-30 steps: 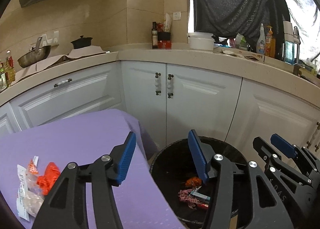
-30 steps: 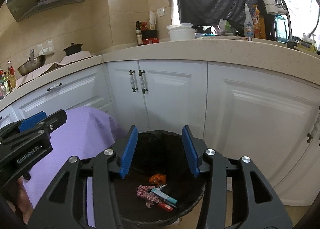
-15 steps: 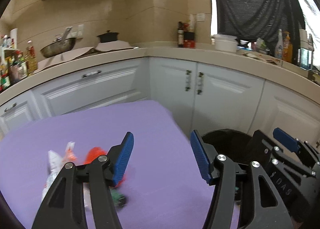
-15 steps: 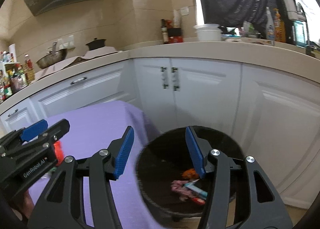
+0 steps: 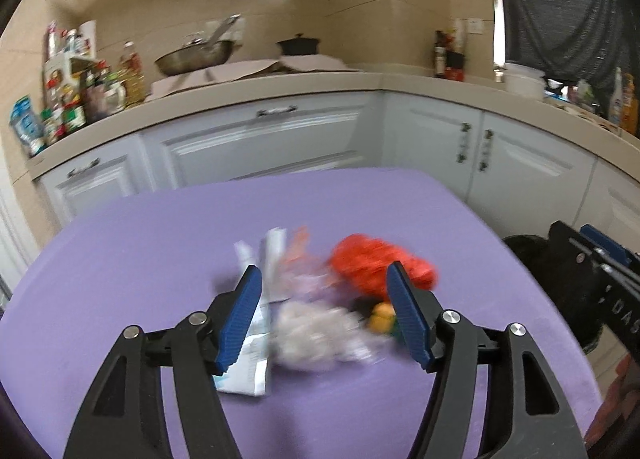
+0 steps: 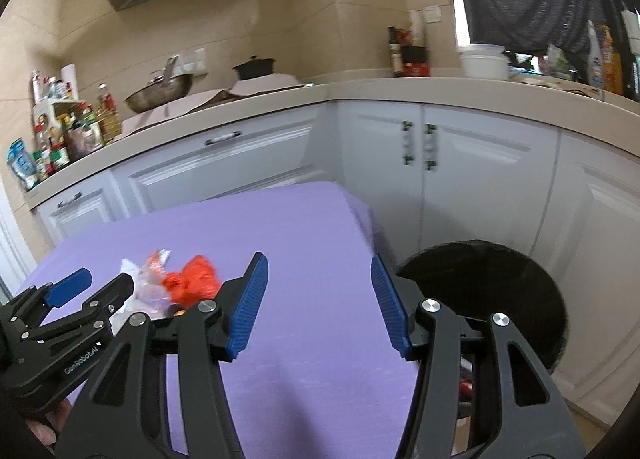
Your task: Collect trash
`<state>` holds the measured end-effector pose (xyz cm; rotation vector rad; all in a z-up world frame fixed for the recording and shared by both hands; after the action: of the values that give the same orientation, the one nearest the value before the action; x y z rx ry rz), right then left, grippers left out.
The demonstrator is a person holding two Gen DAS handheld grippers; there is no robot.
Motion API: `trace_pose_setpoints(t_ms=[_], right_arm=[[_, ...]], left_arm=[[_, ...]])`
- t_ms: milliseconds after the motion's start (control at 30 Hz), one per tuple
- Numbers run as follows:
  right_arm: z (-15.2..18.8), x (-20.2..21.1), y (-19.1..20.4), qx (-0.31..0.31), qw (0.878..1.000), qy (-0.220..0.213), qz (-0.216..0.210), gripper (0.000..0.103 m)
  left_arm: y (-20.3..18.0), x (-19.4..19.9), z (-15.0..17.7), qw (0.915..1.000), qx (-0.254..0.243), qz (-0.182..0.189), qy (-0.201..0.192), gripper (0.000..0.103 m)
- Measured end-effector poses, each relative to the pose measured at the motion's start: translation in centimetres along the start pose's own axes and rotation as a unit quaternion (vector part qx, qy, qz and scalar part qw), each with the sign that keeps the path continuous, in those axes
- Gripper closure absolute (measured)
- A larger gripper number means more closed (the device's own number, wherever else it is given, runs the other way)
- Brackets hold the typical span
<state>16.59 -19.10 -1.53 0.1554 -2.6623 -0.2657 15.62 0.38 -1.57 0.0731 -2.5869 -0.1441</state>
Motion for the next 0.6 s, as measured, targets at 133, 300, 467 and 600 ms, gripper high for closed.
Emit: trace_pose_setpoints(t_ms=[133,300,467,600], right_arm=[[0.5,-0.1,2.6,0.015,1.000,0.009,-0.019,0.051],[1.0,-0.3,5.1,0.031,0.999,0.018,-0.035,0.051],[1.5,-0.7,7.1,0.044,0.997,0.031,-0.047,0.051],[1.8,-0.9,7.9,0.051,0.997,0.039,-0.050,0.051]], left_arm=[[2.3,-0.4,1.0,0.9996,0.012,-0.017,0.021,0.039],[4.1,-0.9,2.0,0.9986,0.025,-0.017,0.043,0.039],[5.0,-1.9,2.6,0.9965,0.034,0.001,0.076,0.036],[5.4,-2.6,2.9,0.9944,0.041,0.017,0.096,0.036]])
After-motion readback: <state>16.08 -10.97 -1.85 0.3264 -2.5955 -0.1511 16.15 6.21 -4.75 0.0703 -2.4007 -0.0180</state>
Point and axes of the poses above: each gripper's, at about its wrist camera, not at the fingertips, and x roughly against the way its jaws point, y to its left, z to its underside, the point moved 1 cm from there along -x, roughly the way its jaws point, and after that the axes turned 5 degrees about -x, right-handed, at the moved point
